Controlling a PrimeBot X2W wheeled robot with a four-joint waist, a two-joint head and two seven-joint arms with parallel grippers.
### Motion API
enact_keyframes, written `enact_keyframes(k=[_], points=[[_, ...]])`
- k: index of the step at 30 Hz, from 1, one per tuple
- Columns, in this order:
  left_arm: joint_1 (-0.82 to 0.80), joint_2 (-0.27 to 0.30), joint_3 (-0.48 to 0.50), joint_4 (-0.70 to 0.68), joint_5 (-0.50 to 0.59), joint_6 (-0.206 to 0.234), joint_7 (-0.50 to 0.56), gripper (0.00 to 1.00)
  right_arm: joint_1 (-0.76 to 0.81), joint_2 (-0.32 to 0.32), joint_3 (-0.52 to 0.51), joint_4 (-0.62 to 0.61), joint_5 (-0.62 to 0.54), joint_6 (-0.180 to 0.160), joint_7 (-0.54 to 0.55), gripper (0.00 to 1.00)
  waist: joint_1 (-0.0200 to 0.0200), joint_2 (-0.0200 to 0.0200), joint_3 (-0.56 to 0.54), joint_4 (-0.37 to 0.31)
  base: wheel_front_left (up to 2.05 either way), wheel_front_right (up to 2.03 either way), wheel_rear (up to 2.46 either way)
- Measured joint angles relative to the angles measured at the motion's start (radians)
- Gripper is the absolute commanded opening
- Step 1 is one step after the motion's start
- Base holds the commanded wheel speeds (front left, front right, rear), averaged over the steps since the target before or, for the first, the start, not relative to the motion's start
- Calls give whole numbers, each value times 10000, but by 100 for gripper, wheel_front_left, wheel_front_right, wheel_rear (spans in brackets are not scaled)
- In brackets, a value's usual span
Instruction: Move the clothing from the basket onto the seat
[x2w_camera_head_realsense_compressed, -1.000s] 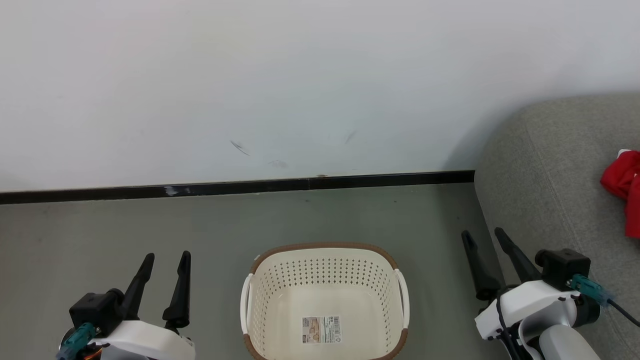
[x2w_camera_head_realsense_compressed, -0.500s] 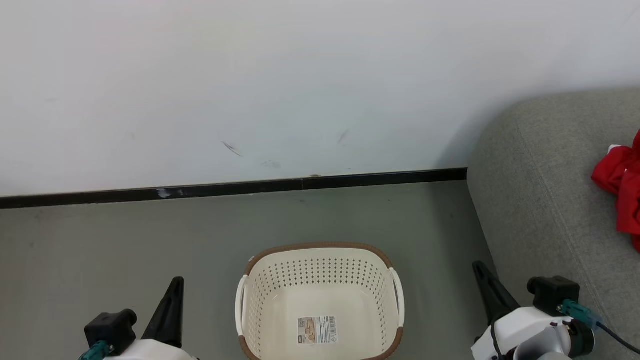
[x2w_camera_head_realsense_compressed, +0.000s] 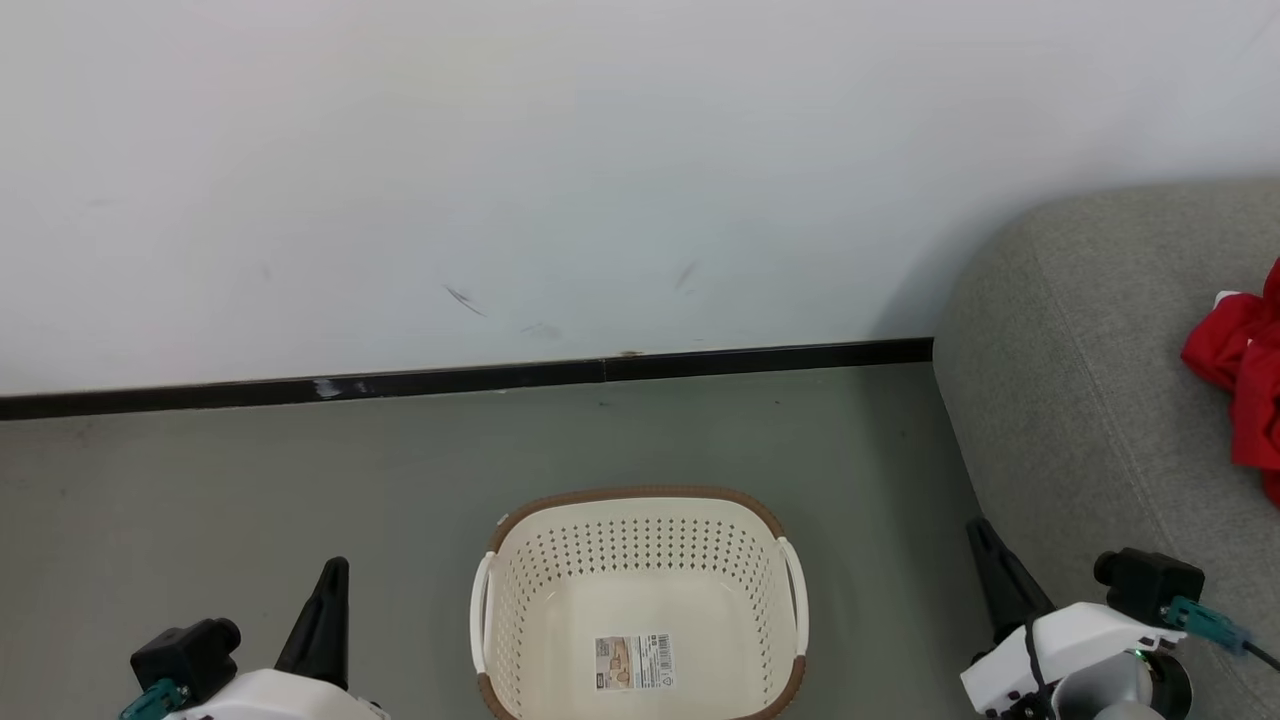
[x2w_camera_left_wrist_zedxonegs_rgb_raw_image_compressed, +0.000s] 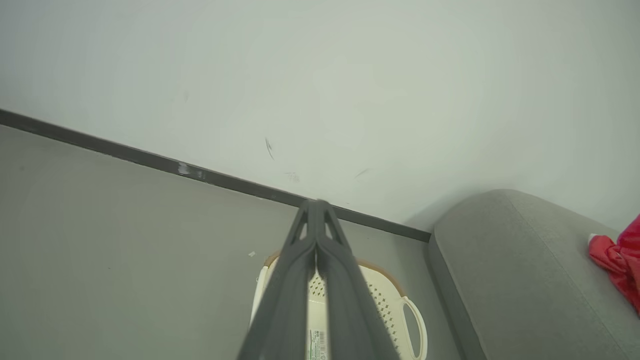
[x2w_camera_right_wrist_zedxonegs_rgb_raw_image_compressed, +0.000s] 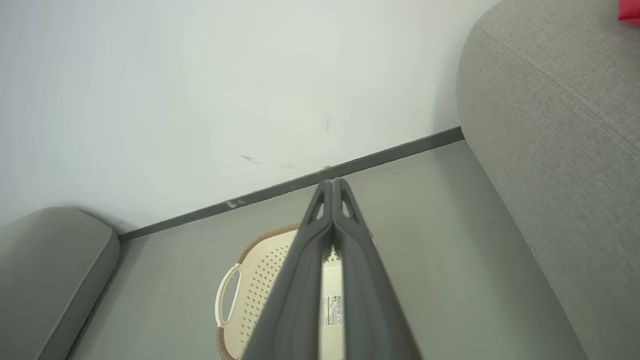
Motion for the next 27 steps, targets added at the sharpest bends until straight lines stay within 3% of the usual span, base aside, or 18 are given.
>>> enact_keyframes(k=[6,18,27], points=[[-1,-65,203,-4,-598,-86,211,0,1,-2,-79,-88,930,0,217,0,17,0,-37,-44,0,0,0],[-1,-153,575,-46,-1841,-253,694,0,6,-4,-370,-303,2506,0,709,0,121,0,-153,-112,0,0,0],[-1,-211,802,-104,-2640,-341,982,0,16,-4,-523,-435,3599,-2,938,0,168,0,-241,-143,0,0,0]])
